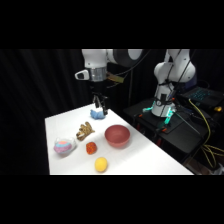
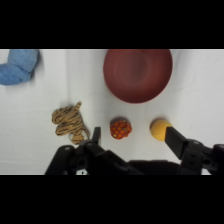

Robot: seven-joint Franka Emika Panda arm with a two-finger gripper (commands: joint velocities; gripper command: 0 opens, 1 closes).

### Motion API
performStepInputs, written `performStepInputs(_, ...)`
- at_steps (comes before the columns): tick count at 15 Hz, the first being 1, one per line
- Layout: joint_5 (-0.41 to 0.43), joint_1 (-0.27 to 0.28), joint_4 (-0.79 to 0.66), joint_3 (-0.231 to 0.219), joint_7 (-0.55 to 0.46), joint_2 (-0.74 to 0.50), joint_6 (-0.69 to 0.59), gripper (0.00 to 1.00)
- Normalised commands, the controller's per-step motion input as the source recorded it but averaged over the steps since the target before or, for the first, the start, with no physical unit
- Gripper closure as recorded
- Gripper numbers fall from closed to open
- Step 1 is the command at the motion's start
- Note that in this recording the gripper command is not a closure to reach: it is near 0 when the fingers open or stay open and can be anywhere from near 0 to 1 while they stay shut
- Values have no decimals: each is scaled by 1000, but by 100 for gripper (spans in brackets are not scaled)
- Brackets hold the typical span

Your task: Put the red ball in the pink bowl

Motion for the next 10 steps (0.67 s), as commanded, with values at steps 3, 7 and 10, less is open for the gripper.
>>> performStepInputs(3, -13, -30, -15, -3, -18, -11, 22, 0)
performStepInputs(7, -32, -38, 29, -13, -14, 67, 106, 0)
performStepInputs(10, -45, 6, 185, 28, -14, 211, 108, 0)
